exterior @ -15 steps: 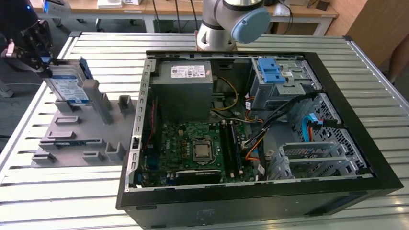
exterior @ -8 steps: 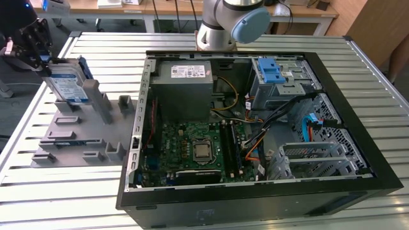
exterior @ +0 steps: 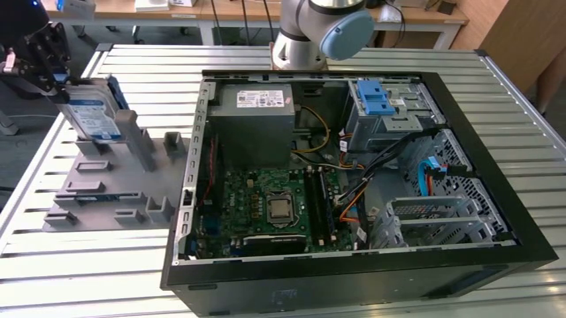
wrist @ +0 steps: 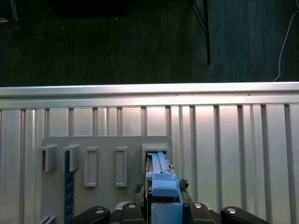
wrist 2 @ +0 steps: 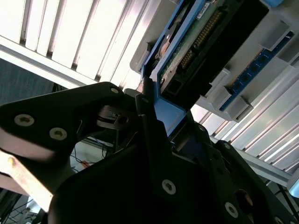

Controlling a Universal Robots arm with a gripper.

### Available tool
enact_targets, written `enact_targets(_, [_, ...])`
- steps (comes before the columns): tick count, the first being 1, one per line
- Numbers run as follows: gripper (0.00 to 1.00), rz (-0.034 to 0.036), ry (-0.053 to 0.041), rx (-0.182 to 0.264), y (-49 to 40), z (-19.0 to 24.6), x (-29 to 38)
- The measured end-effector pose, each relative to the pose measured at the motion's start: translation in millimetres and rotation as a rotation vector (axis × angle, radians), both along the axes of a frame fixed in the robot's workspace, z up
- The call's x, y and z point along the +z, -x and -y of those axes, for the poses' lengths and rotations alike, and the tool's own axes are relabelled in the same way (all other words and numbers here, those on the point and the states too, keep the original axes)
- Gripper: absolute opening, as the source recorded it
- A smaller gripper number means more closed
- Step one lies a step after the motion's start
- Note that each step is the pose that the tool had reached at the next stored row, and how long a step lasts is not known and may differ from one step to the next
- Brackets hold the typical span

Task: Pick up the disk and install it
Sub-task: 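Pick up the disk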

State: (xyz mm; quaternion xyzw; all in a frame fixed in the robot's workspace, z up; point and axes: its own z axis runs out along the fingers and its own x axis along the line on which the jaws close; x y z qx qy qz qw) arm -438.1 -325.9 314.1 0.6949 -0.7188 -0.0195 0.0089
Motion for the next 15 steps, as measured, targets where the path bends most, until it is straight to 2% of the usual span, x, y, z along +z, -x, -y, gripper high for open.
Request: enact_targets(15, [0.36, 0.0000, 0.0000, 0.000, 0.0, 0.0, 6.8])
